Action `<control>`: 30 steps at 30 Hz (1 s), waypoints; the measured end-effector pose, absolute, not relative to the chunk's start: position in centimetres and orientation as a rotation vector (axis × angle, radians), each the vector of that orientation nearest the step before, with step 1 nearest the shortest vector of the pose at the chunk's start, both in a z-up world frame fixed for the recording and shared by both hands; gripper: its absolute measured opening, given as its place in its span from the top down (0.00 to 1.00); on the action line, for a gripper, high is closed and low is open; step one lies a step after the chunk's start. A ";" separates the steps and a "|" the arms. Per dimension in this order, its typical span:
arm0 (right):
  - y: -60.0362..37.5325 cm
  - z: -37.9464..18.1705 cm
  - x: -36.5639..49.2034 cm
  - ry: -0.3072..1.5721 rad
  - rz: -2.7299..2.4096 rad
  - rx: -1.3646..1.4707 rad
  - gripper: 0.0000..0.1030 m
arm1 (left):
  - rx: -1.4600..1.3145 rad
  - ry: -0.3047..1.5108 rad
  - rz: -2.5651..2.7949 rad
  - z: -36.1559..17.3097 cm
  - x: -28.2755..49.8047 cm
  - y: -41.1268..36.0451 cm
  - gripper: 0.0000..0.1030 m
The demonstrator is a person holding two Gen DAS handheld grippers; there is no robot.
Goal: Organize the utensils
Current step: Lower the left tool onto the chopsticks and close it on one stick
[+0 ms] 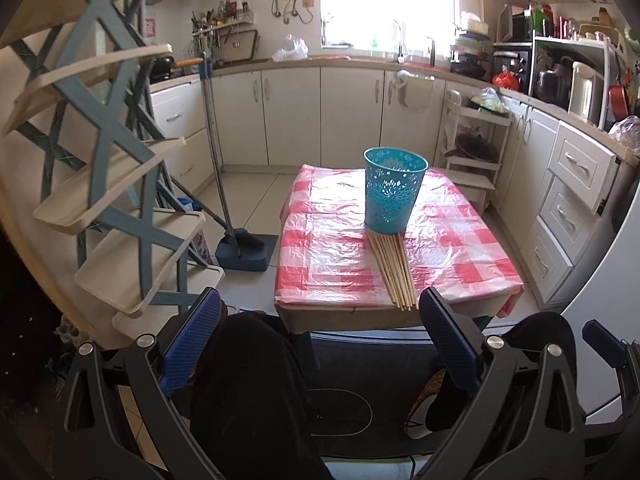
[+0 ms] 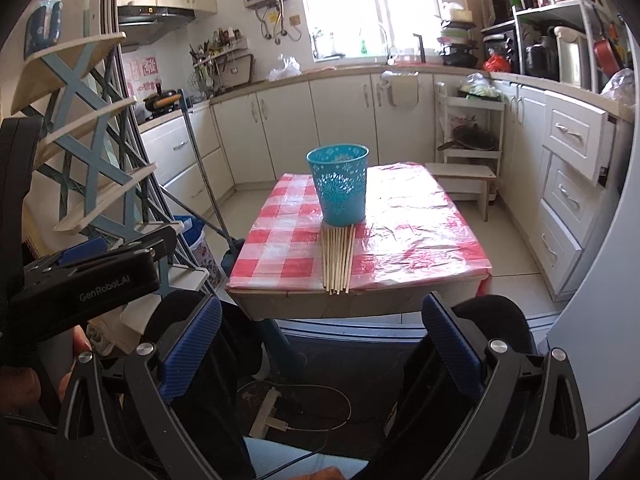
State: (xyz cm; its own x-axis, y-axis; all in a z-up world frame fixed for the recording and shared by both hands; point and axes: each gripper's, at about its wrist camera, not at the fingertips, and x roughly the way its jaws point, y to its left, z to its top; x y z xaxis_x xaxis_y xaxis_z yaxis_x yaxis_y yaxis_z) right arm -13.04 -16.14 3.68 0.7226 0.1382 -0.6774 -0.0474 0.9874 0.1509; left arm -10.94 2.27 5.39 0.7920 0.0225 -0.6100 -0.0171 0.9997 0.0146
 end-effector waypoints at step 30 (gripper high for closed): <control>-17.7 -19.2 18.7 1.174 0.221 0.077 0.85 | -0.125 1.010 -0.012 -12.5 19.3 -0.3 0.10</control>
State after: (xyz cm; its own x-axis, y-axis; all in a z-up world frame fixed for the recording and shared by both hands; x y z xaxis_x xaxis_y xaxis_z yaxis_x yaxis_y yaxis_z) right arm 18.67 -17.71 -19.18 0.3674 0.2120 -0.9056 -0.1319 0.9757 0.1749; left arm 19.26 -0.28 -12.51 0.5327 -0.0678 -0.8436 -0.0481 0.9928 -0.1101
